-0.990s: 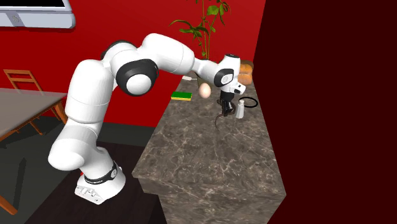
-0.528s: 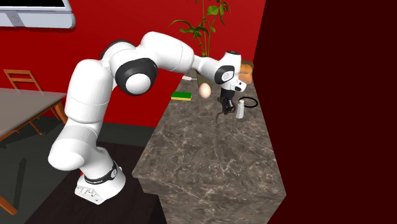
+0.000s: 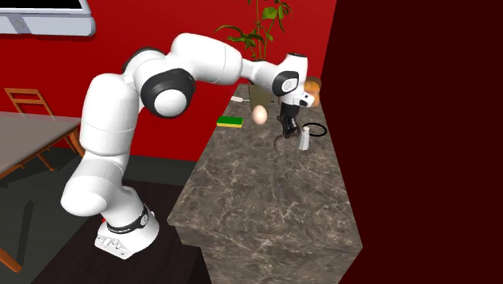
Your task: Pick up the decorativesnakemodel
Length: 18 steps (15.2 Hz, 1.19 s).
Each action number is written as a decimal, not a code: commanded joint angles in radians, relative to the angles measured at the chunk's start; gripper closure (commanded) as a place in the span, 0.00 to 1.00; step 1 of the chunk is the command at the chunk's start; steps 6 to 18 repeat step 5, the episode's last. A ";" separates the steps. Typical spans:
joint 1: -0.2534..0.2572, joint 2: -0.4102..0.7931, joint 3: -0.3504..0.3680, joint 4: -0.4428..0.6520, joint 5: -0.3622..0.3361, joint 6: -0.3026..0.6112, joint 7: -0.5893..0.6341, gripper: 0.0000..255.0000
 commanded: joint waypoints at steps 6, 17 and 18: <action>0.000 -0.016 0.004 0.033 0.007 -0.048 -0.004 1.00; 0.000 -0.016 0.004 0.033 0.007 -0.048 -0.004 1.00; 0.000 -0.016 0.004 0.033 0.007 -0.048 -0.004 1.00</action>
